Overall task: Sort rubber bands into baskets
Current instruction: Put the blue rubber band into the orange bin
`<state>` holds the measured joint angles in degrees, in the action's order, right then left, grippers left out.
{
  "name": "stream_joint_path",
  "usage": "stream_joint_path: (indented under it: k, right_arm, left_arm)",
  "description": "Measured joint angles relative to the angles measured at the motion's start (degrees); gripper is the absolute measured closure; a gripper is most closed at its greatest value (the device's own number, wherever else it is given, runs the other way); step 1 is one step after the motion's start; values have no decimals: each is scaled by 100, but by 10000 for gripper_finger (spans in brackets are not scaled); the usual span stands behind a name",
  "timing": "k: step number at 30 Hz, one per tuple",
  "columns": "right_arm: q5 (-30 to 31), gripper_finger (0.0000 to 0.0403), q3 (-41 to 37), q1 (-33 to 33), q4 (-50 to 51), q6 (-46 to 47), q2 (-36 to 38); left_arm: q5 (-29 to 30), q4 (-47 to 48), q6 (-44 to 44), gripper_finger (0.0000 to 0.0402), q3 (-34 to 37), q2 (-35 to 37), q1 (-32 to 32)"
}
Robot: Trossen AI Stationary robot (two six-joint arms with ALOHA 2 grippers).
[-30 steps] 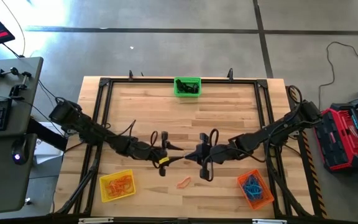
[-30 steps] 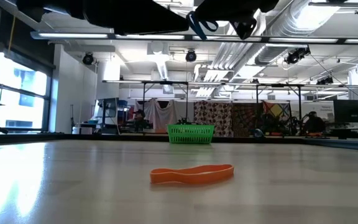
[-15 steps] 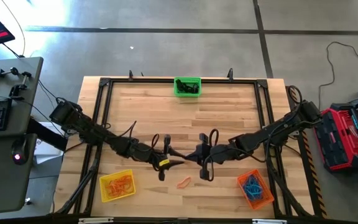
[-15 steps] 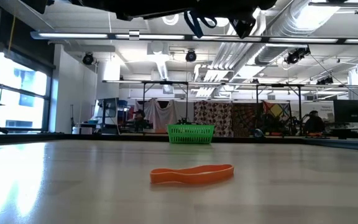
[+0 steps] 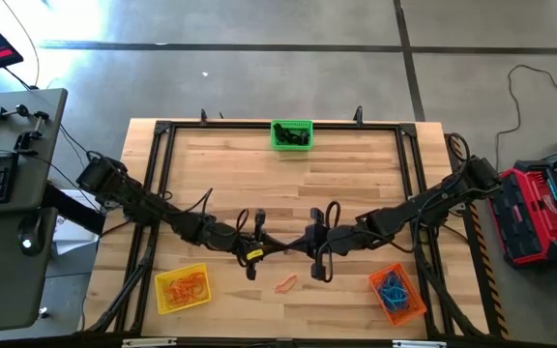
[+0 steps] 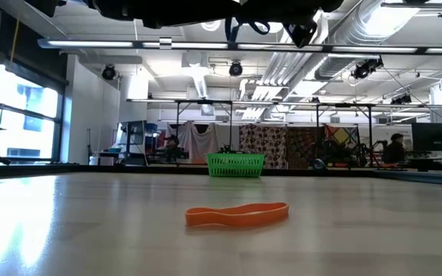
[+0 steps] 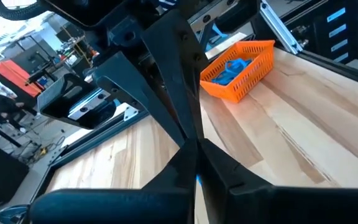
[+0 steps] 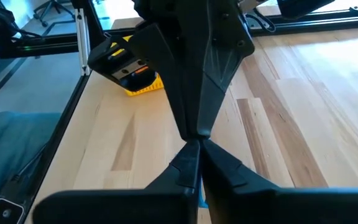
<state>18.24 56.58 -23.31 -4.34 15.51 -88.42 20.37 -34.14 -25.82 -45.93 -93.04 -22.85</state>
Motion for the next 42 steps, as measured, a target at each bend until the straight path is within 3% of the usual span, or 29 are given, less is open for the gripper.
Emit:
stream_joint_path:
  k: [5,12,17,20,27,34,42]
  right_arm:
    - [60,371,0,-48,-24,-80,4]
    - [127,271,0,-74,11,-52,4]
    - [138,232,0,-70,183,-54,4]
    - [274,231,0,-70,298,-54,4]
    - [509,254,0,-68,483,-54,4]
    - [527,263,0,-68,546,-47,4]
    - [525,263,0,-68,590,-37,4]
  left_arm:
    - [-6,377,36,401,7,175,-7]
    - [-126,1747,330,401,4,834,-7]
    - [-1194,3070,955,401,4,1574,-86]
    - [-1561,4254,1518,401,-87,2009,-316]
    - [-1291,6808,3172,401,-592,2416,-1264]
    - [-1276,8254,5226,401,-779,2357,-2197]
    - [-1233,8749,6855,401,-484,2357,-3024]
